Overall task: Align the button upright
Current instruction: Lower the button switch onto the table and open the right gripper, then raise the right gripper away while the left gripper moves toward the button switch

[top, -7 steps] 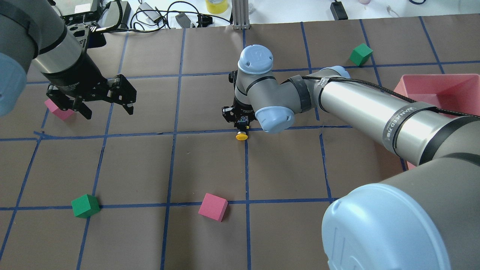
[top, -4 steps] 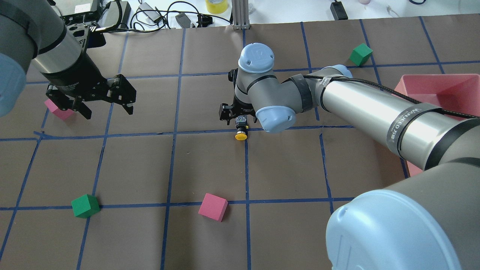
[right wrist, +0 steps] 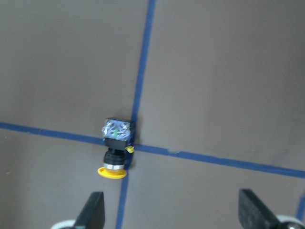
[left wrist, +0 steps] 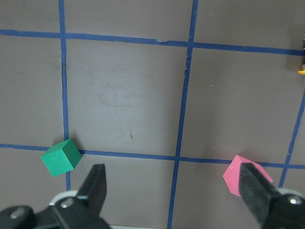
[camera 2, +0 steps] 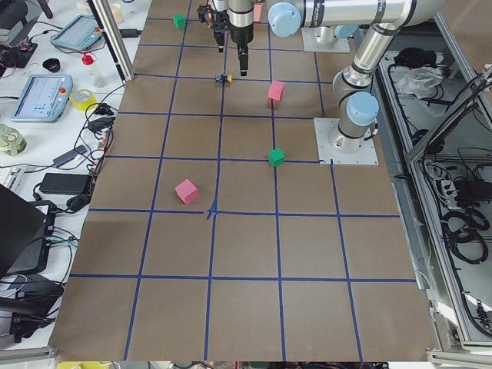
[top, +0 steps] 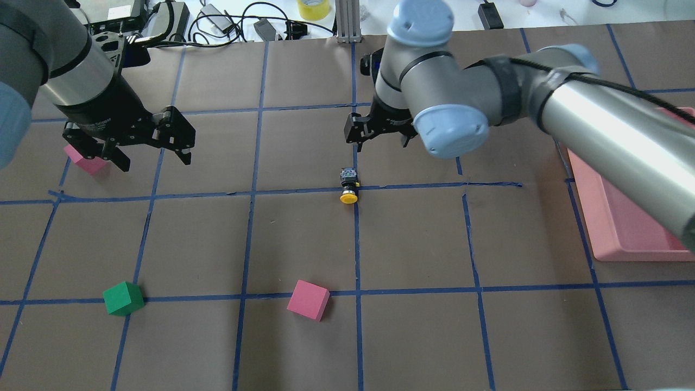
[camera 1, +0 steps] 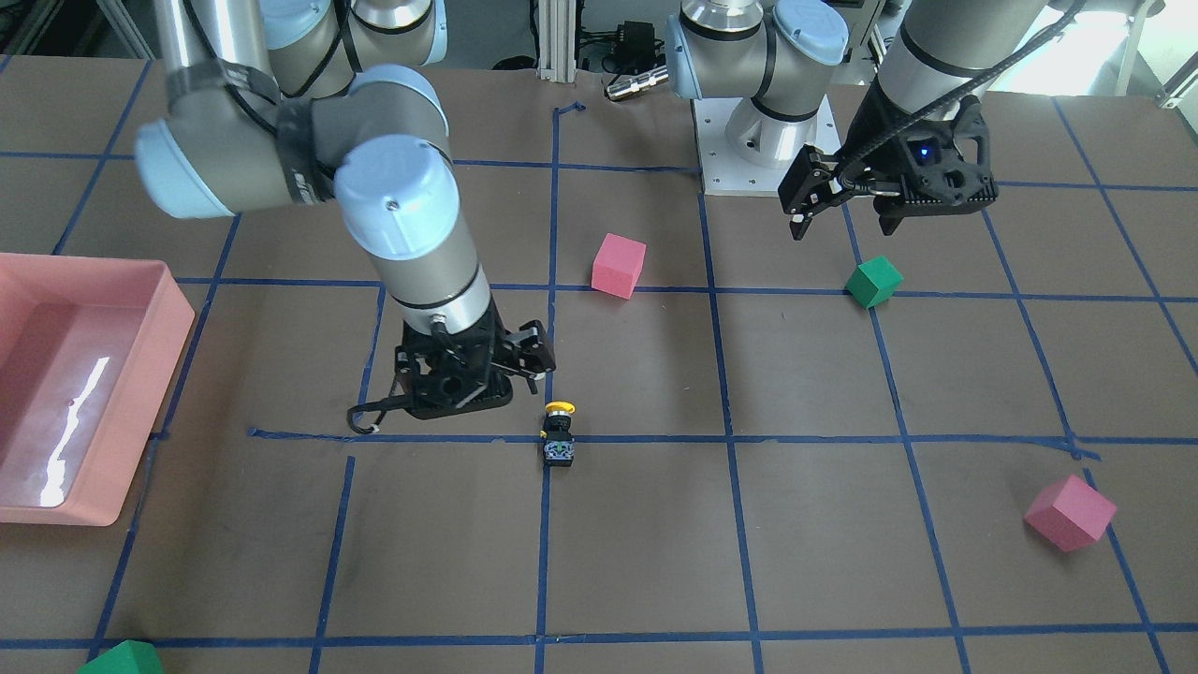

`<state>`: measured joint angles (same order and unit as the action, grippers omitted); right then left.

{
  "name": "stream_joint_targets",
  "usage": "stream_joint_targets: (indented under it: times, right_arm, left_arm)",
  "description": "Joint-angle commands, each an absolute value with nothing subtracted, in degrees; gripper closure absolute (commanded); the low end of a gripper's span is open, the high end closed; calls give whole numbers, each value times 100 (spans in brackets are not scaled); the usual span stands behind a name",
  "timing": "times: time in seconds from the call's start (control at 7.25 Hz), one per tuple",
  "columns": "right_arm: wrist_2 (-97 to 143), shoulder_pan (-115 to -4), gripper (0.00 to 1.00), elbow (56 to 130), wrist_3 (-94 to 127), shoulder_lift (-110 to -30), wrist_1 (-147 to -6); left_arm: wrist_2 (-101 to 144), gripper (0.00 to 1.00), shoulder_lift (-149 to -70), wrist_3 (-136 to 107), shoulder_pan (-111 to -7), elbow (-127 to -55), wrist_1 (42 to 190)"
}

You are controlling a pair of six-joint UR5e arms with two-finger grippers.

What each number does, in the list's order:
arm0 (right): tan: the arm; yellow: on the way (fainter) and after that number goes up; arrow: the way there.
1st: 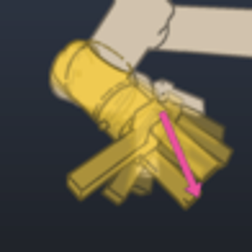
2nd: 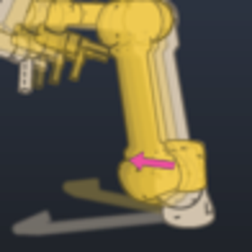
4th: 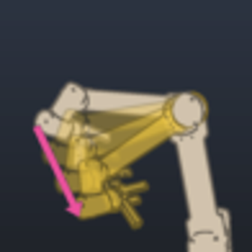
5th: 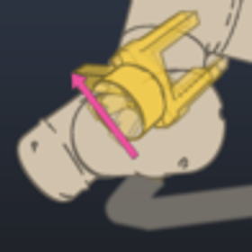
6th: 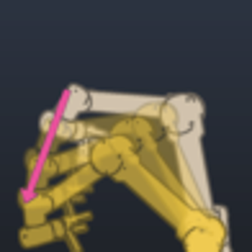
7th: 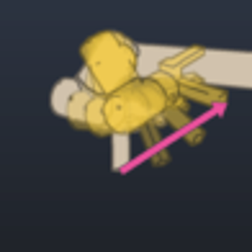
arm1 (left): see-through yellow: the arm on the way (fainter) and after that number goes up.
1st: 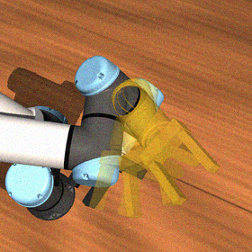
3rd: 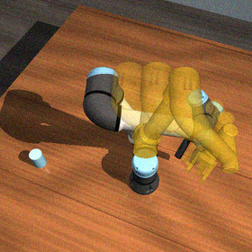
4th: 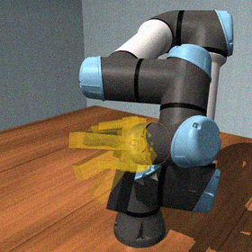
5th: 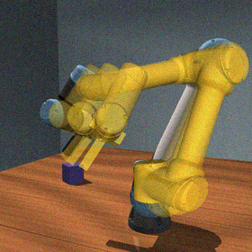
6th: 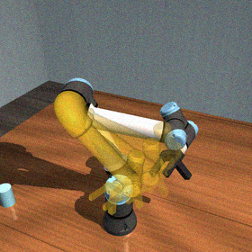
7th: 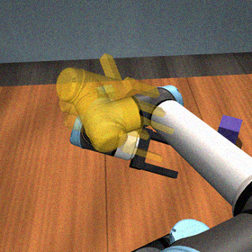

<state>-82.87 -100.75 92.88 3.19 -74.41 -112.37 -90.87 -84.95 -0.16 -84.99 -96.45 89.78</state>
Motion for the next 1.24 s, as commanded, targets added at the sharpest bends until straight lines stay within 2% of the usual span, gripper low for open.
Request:
stream_joint_targets:
  times: [0.0,0.14,0.28,0.69,1.1]
  right_arm:
    - [-8793,-8900,0,8845,-726,-8469,-9186]
    - [-9076,-8834,0,8381,-660,-8786,-8584]
    - [-8696,-8868,0,8263,-389,-9050,-8413]
    - [-8961,-8964,0,8253,-70,-9097,-8394]
    - [-9001,-9404,0,8244,378,-9000,-8543]
  left_arm:
    - [-9088,0,-8499,-9,-8499,-9598,8608]
    - [-9070,0,-8508,-17,-8490,-9659,8291]
    - [-8992,0,-8490,-9,-8499,-9677,8306]
    - [-8966,0,-8332,-9,-8517,-9834,8280]
    - [-8895,0,-8306,-17,-8691,-10737,8280]
